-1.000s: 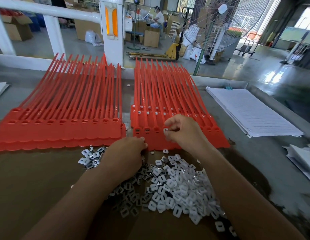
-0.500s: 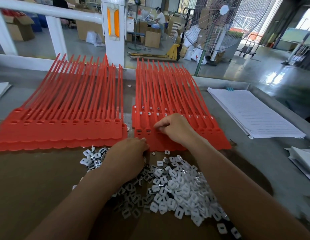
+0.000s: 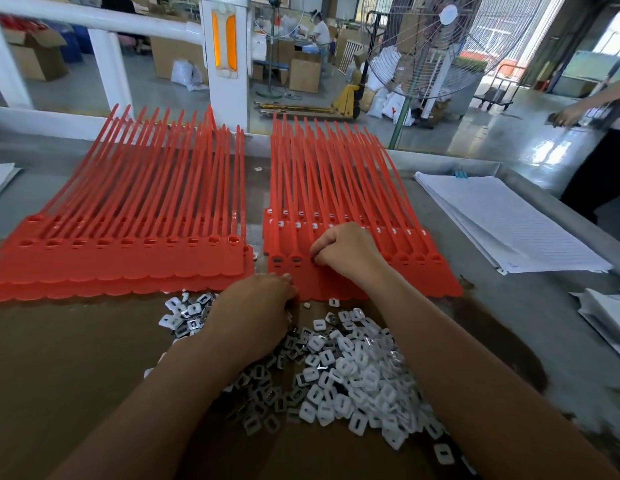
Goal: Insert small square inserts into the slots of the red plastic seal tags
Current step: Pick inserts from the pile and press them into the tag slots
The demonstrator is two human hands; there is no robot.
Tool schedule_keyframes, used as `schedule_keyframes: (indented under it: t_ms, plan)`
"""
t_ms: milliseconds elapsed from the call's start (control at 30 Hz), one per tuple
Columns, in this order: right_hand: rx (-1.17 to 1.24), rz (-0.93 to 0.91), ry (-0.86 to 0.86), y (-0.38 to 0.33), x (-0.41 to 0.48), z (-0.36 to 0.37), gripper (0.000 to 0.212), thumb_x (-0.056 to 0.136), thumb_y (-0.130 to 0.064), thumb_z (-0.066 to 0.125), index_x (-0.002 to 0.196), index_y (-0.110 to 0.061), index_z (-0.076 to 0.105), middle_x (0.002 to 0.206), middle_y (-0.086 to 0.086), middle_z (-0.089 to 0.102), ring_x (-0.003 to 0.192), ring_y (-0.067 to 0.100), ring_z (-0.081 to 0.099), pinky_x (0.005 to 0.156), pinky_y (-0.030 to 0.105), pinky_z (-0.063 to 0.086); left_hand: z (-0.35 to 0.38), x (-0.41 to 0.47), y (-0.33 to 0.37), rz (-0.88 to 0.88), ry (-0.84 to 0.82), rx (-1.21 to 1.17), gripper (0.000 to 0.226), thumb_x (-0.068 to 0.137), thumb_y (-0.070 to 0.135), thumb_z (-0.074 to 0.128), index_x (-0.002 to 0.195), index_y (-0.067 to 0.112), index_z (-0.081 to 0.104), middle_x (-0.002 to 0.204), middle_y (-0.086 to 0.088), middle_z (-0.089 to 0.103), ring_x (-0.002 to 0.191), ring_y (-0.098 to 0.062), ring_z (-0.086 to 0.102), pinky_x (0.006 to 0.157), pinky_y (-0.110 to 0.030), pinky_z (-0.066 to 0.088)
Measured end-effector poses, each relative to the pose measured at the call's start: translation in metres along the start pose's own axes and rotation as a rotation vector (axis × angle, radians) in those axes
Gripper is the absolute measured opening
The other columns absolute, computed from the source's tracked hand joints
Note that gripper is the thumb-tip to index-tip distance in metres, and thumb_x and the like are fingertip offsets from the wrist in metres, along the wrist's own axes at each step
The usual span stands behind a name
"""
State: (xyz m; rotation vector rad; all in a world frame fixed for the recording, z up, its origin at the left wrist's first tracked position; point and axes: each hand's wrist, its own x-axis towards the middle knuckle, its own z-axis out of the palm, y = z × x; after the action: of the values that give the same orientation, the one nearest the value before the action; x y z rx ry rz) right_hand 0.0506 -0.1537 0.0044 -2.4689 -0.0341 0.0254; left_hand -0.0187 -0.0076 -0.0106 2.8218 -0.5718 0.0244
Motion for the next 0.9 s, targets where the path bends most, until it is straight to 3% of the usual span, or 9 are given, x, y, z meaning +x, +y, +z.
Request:
schedule_keyframes:
  t_ms: [133,233,400,500,633,767,900]
  plan:
    - [-0.020,0.003,-0.024,-0.001,0.002,-0.003,0.018,0.077,-0.004,0.066,0.088,-0.015,0.075,0.100,-0.005,0.070,0.093,0.005,0.056,0.078,0.016,0.036,-0.001,0.000,0.000,0.003,0.001,-0.008,0.047,0.086,0.007,0.038,0.129,0.021,0.050,0.142,0.005,0.040,0.127,-0.014,0.039,0.103,-0.031,0.035]
    - [-0.025,-0.008,-0.065,0.000,0.001,-0.007,0.021,0.079,-0.004,0.067,0.096,-0.015,0.073,0.108,0.000,0.068,0.105,0.011,0.057,0.084,0.017,0.036,0.000,0.001,0.000,0.001,0.008,-0.008,0.046,0.087,0.007,0.037,0.129,0.022,0.049,0.141,0.005,0.041,0.126,-0.014,0.040,0.102,-0.030,0.035]
    - [-0.067,-0.142,-0.128,-0.001,-0.014,-0.016,0.025,0.083,-0.008,0.064,0.106,-0.014,0.069,0.112,0.001,0.066,0.102,0.009,0.057,0.088,0.020,0.041,0.000,0.001,-0.001,0.007,0.017,-0.012,0.047,0.086,0.007,0.038,0.128,0.022,0.050,0.139,0.005,0.044,0.124,-0.015,0.043,0.101,-0.031,0.036]
    - [-0.050,-0.224,-0.170,-0.003,-0.033,-0.020,0.019,0.083,-0.014,0.065,0.101,-0.017,0.070,0.102,-0.007,0.068,0.091,0.001,0.057,0.076,0.011,0.040,0.000,0.001,-0.001,0.016,0.018,-0.011,0.046,0.086,0.010,0.039,0.129,0.023,0.050,0.138,0.005,0.045,0.123,-0.015,0.044,0.101,-0.031,0.037]
    - [-0.043,-0.279,-0.345,-0.008,-0.059,-0.018,0.014,0.081,-0.018,0.068,0.094,-0.021,0.072,0.084,-0.014,0.066,0.078,-0.001,0.062,0.074,0.015,0.050,-0.001,0.003,-0.003,0.007,0.007,-0.018,0.040,0.089,0.018,0.041,0.126,0.028,0.052,0.138,0.006,0.045,0.121,-0.016,0.046,0.099,-0.031,0.038]
    - [-0.188,-0.439,-0.387,-0.013,-0.072,-0.010,0.020,0.081,-0.014,0.065,0.100,-0.017,0.072,0.094,-0.006,0.069,0.071,-0.004,0.052,0.067,0.003,0.037,-0.001,0.003,-0.005,0.005,0.007,-0.036,0.037,0.089,0.017,0.042,0.121,0.031,0.057,0.137,0.009,0.046,0.121,-0.014,0.045,0.098,-0.030,0.036]
    - [-0.251,-0.540,-0.402,-0.014,-0.078,-0.001,0.026,0.079,-0.018,0.068,0.104,-0.011,0.070,0.109,0.002,0.063,0.090,0.008,0.052,0.074,0.017,0.036,-0.001,0.005,-0.004,-0.009,0.011,-0.066,0.036,0.091,0.019,0.038,0.121,0.029,0.056,0.133,0.006,0.051,0.120,-0.014,0.048,0.099,-0.030,0.036]
